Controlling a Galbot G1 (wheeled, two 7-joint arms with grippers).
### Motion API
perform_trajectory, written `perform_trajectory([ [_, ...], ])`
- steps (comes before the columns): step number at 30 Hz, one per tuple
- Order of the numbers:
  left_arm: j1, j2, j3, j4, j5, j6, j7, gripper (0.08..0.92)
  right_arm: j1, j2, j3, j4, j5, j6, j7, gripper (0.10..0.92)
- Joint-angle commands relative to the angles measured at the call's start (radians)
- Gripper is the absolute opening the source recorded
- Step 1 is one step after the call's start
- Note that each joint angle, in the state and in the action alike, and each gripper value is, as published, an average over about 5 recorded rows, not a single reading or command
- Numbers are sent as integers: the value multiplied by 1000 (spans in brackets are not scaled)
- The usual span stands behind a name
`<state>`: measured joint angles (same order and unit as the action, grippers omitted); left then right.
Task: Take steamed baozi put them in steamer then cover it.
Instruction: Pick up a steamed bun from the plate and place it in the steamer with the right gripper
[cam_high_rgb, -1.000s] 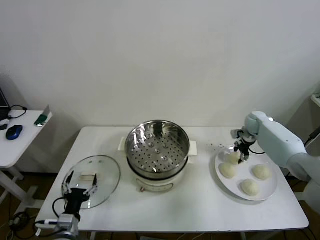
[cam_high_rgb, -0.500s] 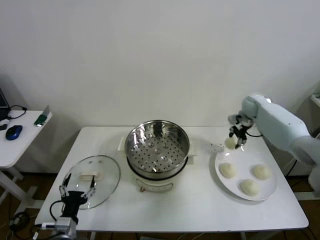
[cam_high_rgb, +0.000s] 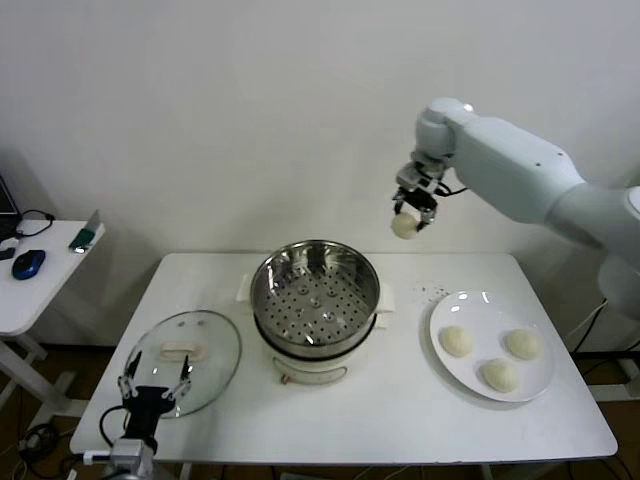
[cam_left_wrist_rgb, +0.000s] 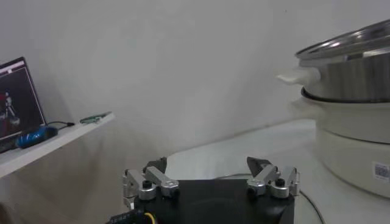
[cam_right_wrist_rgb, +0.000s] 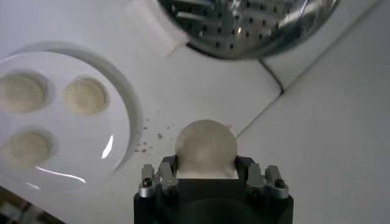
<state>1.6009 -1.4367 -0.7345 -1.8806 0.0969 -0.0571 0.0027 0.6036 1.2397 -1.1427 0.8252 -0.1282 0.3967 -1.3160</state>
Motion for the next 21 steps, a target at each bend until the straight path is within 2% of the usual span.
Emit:
perform_trajectory([
  [1,9,4,6,-10,-1,6,-3,823,71,184,-45,102,-38,134,-18,627],
  [11,30,4,4,-24,-8,3,-7,823,-91,293,-15,86,-157,156,1,627],
  [21,55,13,-5,-21,-48,-1,-6,823,-205,316,37,15,-337,187,43,628],
])
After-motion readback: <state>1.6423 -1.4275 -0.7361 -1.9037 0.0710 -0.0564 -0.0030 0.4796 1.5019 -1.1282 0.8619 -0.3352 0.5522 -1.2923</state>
